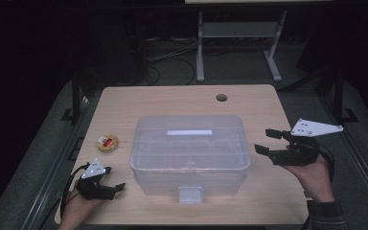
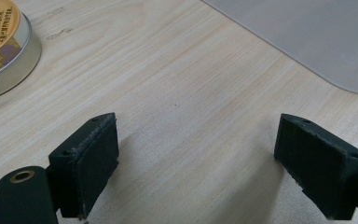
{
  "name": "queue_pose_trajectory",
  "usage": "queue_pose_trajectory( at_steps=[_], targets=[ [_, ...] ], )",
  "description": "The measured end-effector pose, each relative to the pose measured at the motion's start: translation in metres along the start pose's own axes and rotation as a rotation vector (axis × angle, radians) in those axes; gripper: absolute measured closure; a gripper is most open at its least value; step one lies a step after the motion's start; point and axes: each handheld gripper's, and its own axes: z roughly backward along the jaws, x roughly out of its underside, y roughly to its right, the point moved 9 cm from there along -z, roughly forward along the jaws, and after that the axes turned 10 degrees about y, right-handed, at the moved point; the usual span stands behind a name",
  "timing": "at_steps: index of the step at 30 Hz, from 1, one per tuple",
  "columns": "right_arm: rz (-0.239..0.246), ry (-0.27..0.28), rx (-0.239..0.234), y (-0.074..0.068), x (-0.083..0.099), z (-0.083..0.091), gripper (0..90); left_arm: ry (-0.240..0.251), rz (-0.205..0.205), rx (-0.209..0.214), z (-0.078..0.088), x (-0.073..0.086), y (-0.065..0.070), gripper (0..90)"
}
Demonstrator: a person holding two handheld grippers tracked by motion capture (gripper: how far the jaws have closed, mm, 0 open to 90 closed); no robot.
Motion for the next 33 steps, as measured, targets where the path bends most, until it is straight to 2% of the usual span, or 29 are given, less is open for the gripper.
queue_pose_trajectory(
  at_steps=[21, 33],
  targets=[
    [0.042, 0.047, -0.086, -0.018, -0.022, -0.023, 31.7, 0.000, 0.001, 0.000, 0.000, 0.000, 0.000, 12.9],
    [0.066, 0.032, -0.149, -0.035, -0.032, -0.043, 32.0, 0.000, 0.001, 0.000, 0.000, 0.000, 0.000, 12.9]
  ],
)
